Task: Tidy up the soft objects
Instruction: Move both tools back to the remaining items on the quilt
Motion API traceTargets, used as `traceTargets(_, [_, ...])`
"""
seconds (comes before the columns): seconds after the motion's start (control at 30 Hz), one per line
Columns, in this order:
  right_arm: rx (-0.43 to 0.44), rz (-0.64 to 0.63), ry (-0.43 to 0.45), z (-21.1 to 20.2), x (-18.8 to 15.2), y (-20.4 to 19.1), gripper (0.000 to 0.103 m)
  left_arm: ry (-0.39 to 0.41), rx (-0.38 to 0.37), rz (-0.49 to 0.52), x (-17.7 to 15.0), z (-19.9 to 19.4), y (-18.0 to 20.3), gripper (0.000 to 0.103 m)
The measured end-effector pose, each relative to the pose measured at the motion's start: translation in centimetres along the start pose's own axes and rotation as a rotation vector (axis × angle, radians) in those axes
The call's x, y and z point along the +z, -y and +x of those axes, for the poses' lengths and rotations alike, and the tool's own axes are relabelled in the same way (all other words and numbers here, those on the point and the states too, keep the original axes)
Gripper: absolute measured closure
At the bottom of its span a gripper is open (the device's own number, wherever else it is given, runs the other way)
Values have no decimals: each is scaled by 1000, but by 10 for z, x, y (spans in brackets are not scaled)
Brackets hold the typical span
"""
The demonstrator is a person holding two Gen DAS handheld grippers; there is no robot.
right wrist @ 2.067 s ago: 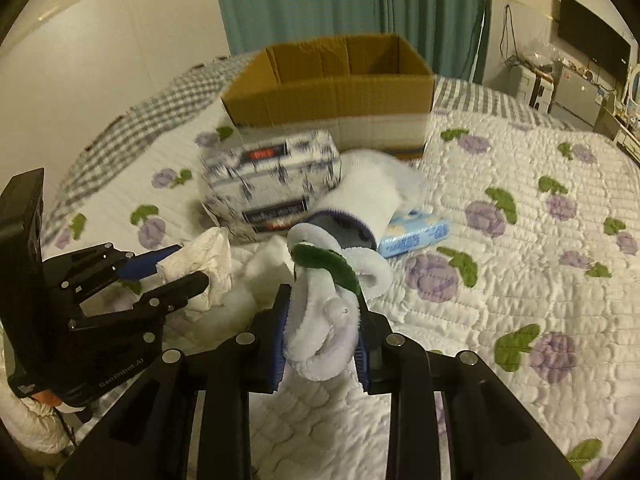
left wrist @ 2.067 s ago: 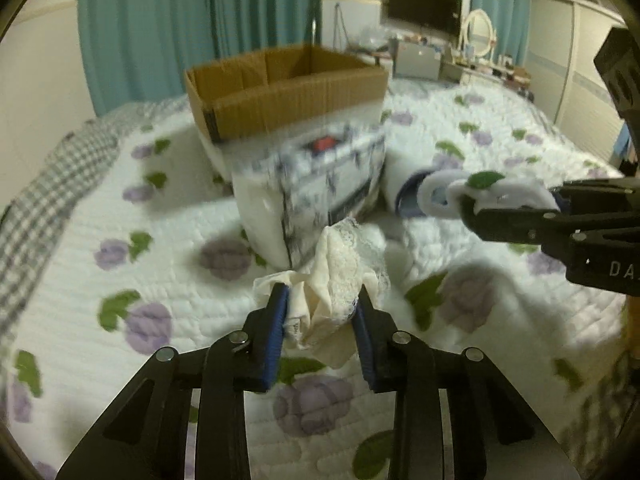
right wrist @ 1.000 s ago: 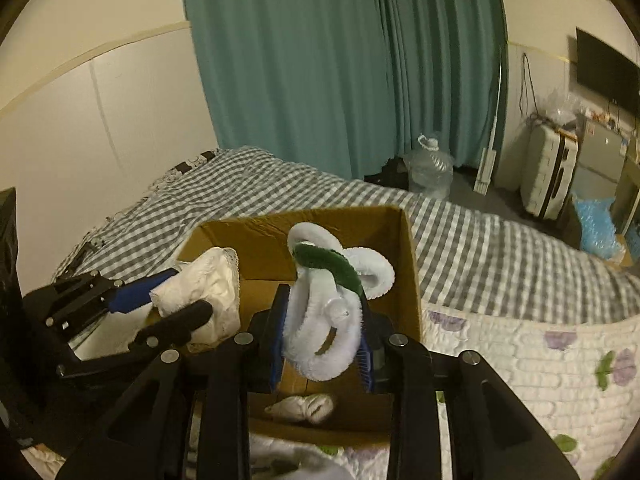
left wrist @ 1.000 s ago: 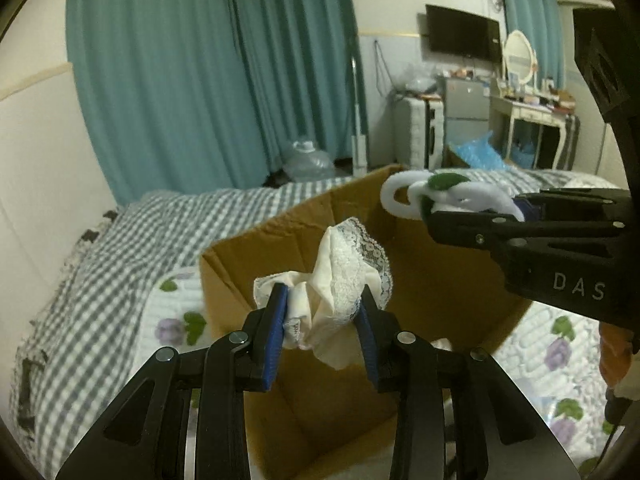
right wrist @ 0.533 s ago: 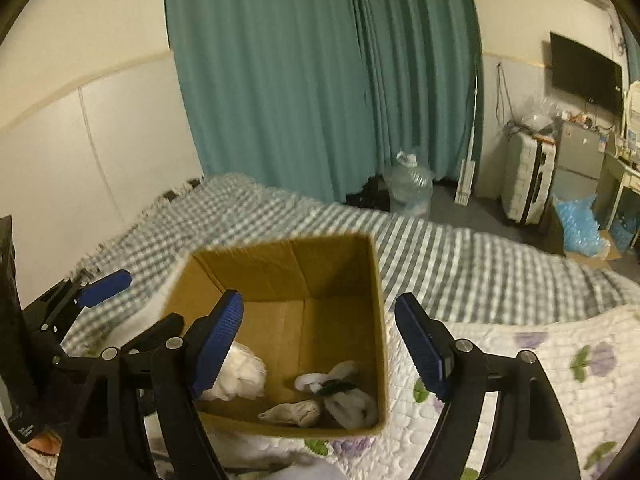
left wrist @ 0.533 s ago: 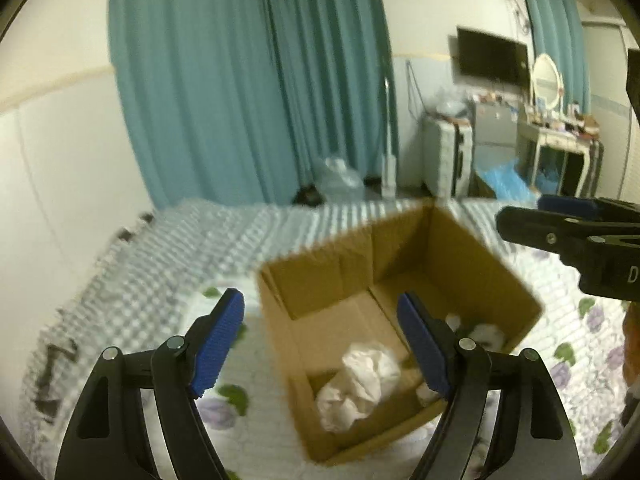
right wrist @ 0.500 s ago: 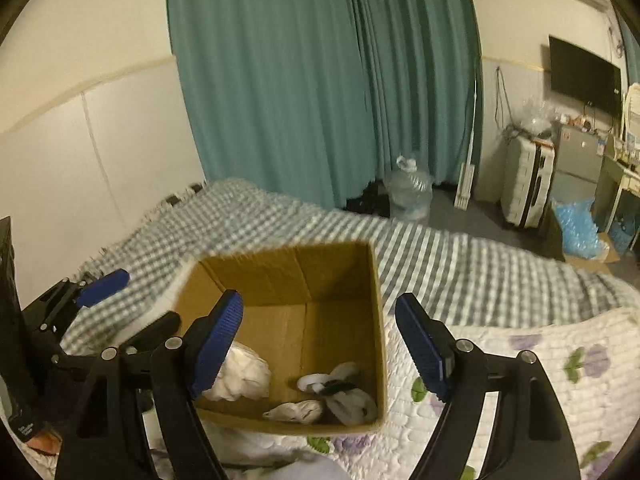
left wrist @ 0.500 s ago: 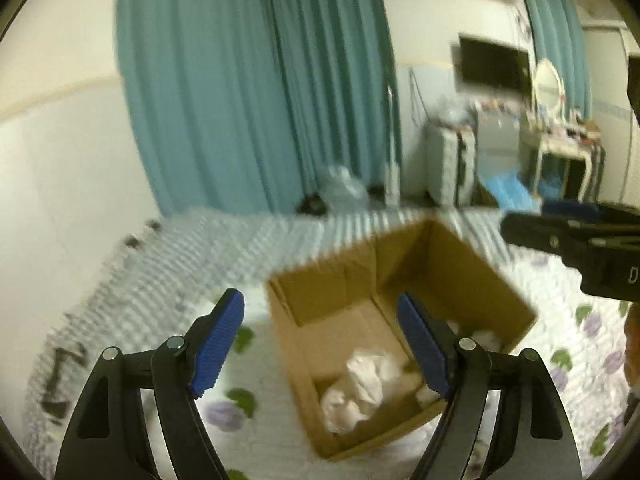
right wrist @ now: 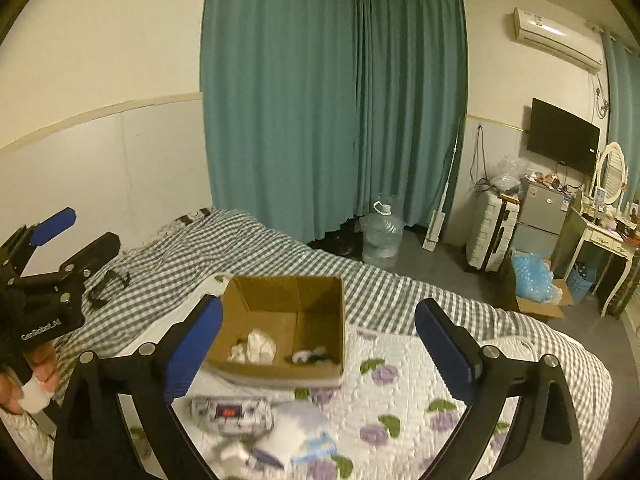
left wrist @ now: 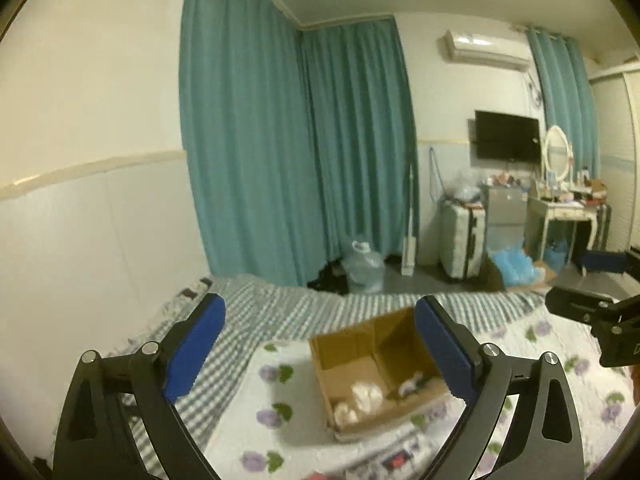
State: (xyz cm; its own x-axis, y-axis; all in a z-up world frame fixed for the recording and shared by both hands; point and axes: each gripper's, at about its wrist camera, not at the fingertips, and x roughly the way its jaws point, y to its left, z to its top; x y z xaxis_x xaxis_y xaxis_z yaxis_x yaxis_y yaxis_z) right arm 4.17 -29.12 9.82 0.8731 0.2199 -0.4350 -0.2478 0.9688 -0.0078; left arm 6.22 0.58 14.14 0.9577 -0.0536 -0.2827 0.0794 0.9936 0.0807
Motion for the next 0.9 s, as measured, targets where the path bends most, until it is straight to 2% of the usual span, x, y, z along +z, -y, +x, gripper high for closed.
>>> traceTargets(0.1, [-7,-29,-27,-15,-22,-6,6,-61,-28,18,-26,-8,8,6])
traceTargets(0.23, [-22,-60,-81,-17,-63,-16,6,-166,-25,50,-80,-7,26,6])
traceTargets(0.43, [-10,-15,-192,13,-144,-19,6,-366,-75,34,-161,19,46,6])
traceTargets(0.53, [-48,8,-243,36,-185,-17,6,-432,-79,41,-192,25,56,6])
traceTargets(0.63, [-16,55,-303,57,-216,-16,6,-494,-87,54,-218,32,67,6])
traceTargets(0.83, [-5,84,-381,81,-247,-16,6,-562,-131,90,-255,42,83,8])
traceTargets(0.87, [-7,91,-384,82,-249,-15,6,-566,-138,81,-257,45,83,9])
traceTargets(0.9, [-6,98,-384,83,-250,-14,6,-571,-145,69,-260,47,82,16])
